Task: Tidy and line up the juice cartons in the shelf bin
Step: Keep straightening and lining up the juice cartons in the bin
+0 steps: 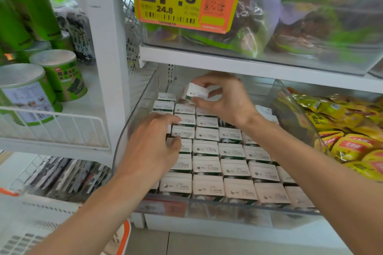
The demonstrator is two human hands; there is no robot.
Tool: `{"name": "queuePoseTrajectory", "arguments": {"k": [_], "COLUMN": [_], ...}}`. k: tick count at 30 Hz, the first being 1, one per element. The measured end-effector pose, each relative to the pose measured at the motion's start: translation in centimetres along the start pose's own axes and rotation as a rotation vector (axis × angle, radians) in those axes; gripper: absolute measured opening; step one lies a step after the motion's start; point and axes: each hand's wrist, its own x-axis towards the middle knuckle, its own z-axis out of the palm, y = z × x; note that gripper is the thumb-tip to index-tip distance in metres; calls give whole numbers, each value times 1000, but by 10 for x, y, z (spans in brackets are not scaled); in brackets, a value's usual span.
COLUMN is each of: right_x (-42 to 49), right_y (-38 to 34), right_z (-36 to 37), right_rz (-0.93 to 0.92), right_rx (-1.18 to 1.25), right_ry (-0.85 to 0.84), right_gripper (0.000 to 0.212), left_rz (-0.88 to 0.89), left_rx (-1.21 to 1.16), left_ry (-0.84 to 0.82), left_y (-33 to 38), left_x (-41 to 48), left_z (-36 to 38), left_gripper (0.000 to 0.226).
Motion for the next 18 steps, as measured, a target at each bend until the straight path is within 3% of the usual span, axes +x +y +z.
{"name": "queuePoseTrajectory", "arguments": {"k": [5, 8, 13, 18], "right_x": [-42, -76, -117, -136], "right_y": [-20, -28, -32, -27], "right_z": [-23, -35, -54, -63], "right_rz": [-62, -73, -22, 196], "right_rx": [135, 225, 358, 506], "right_ry": [91, 69, 109, 74], "right_gripper": [36, 37, 42, 53], "left_rz": [15, 128, 277, 232], "left_rx": [-78, -182, -267, -504], "left_ry": [30, 18, -53, -128], "left_y": [6, 17, 36, 47], "left_x": [3, 3, 2, 0], "left_z": [4, 7, 15, 25], "left_gripper": [64, 75, 42, 36]}}
